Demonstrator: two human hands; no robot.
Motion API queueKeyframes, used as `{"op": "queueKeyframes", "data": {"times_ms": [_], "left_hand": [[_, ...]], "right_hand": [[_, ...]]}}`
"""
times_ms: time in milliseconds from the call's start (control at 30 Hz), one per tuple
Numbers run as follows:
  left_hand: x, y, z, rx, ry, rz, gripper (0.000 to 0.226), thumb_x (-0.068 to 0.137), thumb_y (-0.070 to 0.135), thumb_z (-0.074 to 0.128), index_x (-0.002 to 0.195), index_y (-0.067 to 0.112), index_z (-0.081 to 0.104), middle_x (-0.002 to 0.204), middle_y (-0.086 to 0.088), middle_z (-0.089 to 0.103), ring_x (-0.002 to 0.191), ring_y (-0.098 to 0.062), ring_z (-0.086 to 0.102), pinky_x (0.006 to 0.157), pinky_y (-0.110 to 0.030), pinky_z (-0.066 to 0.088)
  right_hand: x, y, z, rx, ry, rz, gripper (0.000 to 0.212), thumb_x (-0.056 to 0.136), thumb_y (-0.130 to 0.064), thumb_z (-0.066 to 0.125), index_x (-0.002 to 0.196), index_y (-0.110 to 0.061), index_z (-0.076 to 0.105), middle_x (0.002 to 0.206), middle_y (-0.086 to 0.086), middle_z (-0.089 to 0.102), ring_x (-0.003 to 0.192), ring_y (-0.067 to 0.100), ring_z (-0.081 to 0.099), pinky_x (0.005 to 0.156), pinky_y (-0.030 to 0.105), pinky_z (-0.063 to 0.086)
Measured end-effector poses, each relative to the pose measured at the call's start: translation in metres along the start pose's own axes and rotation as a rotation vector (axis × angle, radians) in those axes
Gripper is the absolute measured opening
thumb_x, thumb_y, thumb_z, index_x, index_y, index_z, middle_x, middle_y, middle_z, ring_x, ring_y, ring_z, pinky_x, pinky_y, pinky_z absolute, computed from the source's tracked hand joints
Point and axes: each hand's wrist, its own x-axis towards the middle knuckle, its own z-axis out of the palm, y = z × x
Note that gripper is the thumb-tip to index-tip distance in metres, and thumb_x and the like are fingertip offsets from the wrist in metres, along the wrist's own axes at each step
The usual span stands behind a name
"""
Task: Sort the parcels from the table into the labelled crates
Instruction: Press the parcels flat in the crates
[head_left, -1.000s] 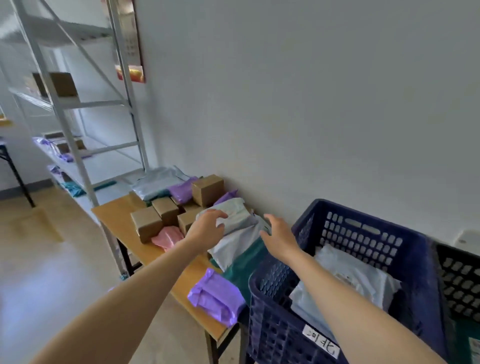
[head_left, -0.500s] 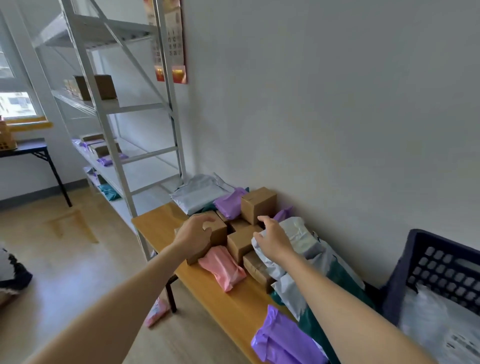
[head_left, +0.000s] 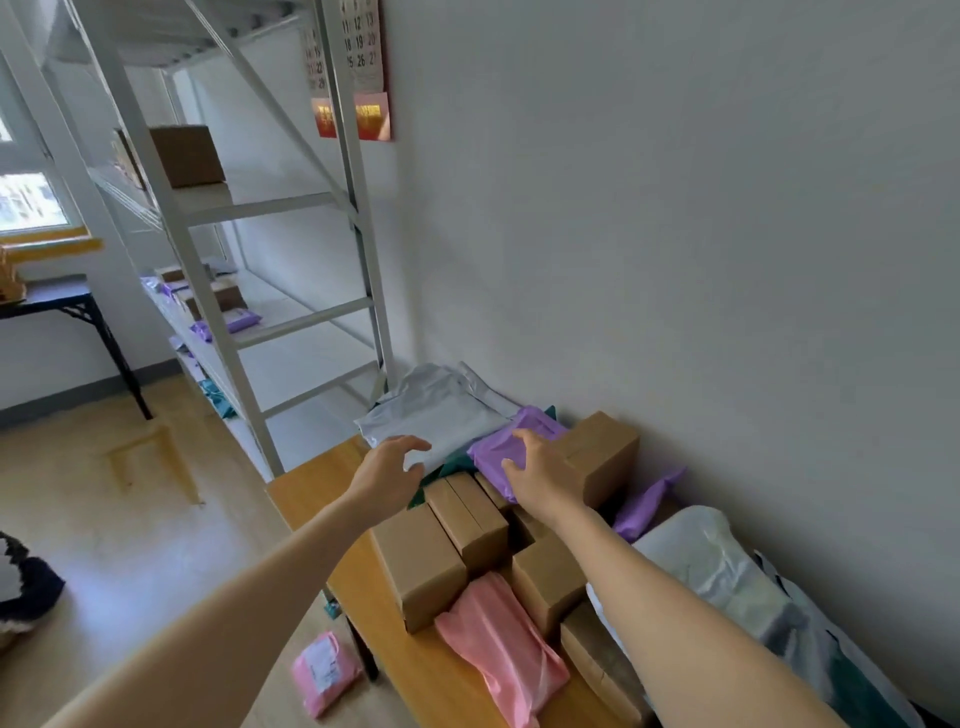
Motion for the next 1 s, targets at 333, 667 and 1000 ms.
{"op": "queueKeyframes", "data": {"times_ms": [333,667,1000], "left_hand": [[0.134,-0.070,-0.012,0.000,-0.071,-0.063,0.033,0.097,0.012,0.050,0.129,0.018,0.057,0.140,-0.004,0.051,0.112,-0.024,0.056,0.086,-0.025,0.042],[0.264,-0.136,0.013,0.017,-0.245,-0.029,0.035,0.097,0.015,0.049,0.130,0.022,0.054,0.137,-0.007,0.051,0.079,-0.023,0.057,0.072,-0.035,0.050],[0.362,-0.196,0.045,0.001,-0.483,0.106,0.038,0.096,0.008,0.049,0.133,0.015,0.053,0.128,-0.012,0.058,0.102,-0.028,0.059,0.081,-0.027,0.044]], "right_hand": [[0.123,-0.009,0.063,0.271,-0.076,0.076,0.053,0.095,-0.022,0.058,0.143,-0.013,0.037,0.144,0.005,0.044,0.117,0.012,0.048,0.086,0.018,0.036],[0.205,0.002,0.134,0.387,-0.031,0.295,0.062,0.090,-0.035,0.064,0.143,-0.016,0.037,0.146,0.008,0.039,0.134,0.021,0.039,0.102,0.031,0.036],[0.255,-0.003,0.193,0.360,0.080,0.555,0.062,0.090,-0.037,0.063,0.143,-0.017,0.037,0.144,0.006,0.040,0.130,0.020,0.041,0.095,0.024,0.032]]}}
